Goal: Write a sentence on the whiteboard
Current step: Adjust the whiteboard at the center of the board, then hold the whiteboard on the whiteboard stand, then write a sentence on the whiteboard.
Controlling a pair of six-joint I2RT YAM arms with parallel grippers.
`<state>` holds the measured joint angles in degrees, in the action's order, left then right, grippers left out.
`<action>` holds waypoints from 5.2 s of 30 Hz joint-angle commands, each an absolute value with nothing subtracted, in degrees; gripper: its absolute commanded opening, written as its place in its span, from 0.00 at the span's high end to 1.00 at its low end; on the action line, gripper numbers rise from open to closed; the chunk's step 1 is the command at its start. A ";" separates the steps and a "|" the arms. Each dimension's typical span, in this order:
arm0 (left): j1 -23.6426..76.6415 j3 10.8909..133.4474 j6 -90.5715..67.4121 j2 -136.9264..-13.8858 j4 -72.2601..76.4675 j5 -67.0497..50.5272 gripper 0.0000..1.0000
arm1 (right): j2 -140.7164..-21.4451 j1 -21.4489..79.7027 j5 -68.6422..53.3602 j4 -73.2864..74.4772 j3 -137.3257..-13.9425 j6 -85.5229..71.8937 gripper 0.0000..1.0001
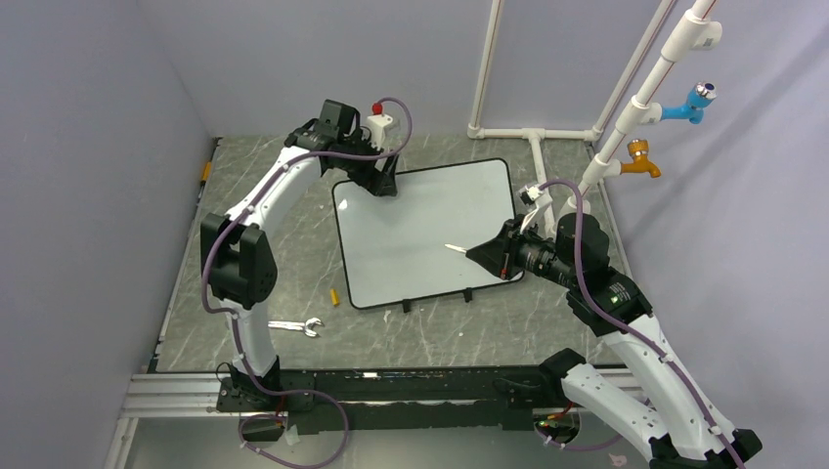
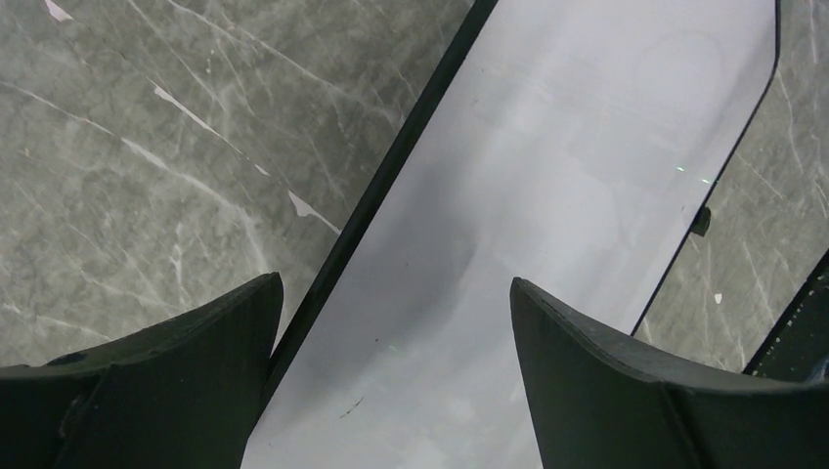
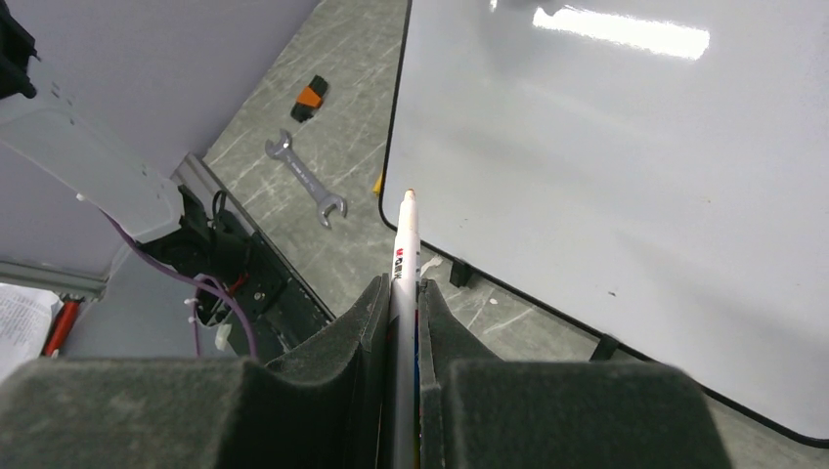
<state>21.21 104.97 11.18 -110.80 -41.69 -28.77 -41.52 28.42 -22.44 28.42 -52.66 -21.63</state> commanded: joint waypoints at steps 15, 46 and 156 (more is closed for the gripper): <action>23.91 94.19 6.16 -100.01 -46.45 -36.89 0.25 | -41.97 28.28 -23.63 26.36 -54.37 -22.66 1.00; 19.25 96.43 4.75 -106.52 -47.79 -54.05 0.52 | -46.14 28.30 -24.79 25.06 -55.40 -21.62 1.00; 26.54 87.80 -4.75 -93.35 -40.89 -27.95 1.00 | -82.78 74.31 30.88 27.17 -82.48 -15.60 1.00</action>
